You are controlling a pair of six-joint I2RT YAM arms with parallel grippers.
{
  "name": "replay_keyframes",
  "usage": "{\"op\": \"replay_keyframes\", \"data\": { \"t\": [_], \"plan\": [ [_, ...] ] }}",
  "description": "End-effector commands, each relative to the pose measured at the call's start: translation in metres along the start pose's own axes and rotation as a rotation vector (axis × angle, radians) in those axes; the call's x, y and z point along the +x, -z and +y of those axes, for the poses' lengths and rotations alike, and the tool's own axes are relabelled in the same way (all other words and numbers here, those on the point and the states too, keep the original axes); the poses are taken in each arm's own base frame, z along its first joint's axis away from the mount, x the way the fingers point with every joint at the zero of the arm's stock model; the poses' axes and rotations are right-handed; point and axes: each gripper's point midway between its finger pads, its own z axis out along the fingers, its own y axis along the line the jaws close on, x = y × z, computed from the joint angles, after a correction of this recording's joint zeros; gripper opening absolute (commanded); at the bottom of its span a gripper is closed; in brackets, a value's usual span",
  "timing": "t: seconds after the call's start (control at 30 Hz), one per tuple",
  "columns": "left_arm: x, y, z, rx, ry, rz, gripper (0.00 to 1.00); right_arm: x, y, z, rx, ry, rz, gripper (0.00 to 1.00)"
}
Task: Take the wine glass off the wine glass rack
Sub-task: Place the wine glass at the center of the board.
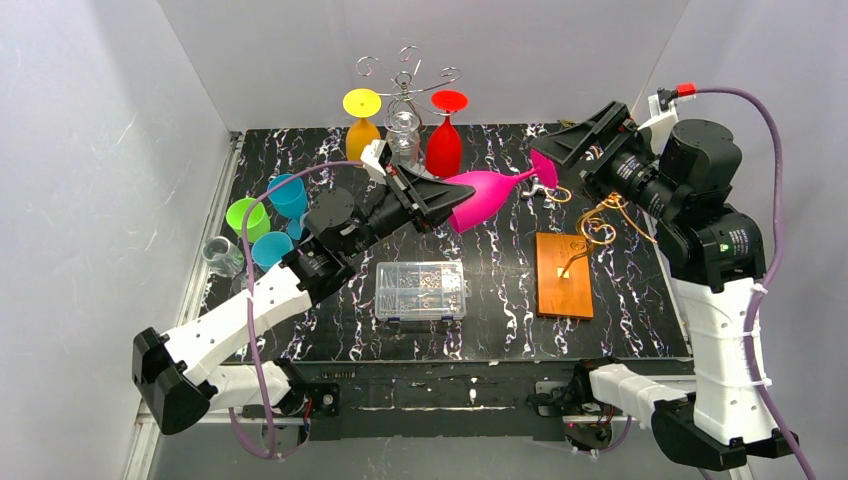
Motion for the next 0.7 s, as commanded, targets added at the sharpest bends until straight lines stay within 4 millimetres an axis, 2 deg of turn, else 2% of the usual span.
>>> {"op": "replay_keyframes", "data": {
  "t": [0.0, 0.13, 0.23, 0.33, 0.37, 0.43, 0.67],
  "plan": [
    [-0.003, 0.003, -0.016, -0.019, -0.101, -0.028, 0.00, -0.009, 0.008, 0.025, -0.085, 0.106, -0.016, 0.98],
    [-0.007, 0.017, -0.016, -0.124, -0.209, -0.052, 0.00, -0.012, 0.013, 0.023, -0.051, 0.186, -0.015, 0.98],
    [-0.014, 0.036, -0.009, -0.289, -0.316, -0.072, 0.00, -0.013, 0.004, 0.018, -0.018, 0.240, 0.030, 0.98],
    [-0.021, 0.065, -0.004, -0.455, -0.422, -0.078, 0.00, -0.014, -0.006, 0.017, -0.009, 0.262, 0.065, 0.99],
    [-0.028, 0.075, -0.009, -0.499, -0.463, -0.106, 0.00, -0.016, -0.008, 0.018, -0.010, 0.269, 0.062, 0.98],
    [-0.036, 0.095, -0.005, -0.590, -0.526, -0.129, 0.00, -0.021, -0.015, 0.022, -0.015, 0.283, 0.060, 0.98],
    [-0.059, 0.165, -0.003, -0.886, -0.726, -0.151, 0.00, -0.021, -0.058, 0.036, -0.051, 0.305, 0.103, 0.98]
  ]
}}
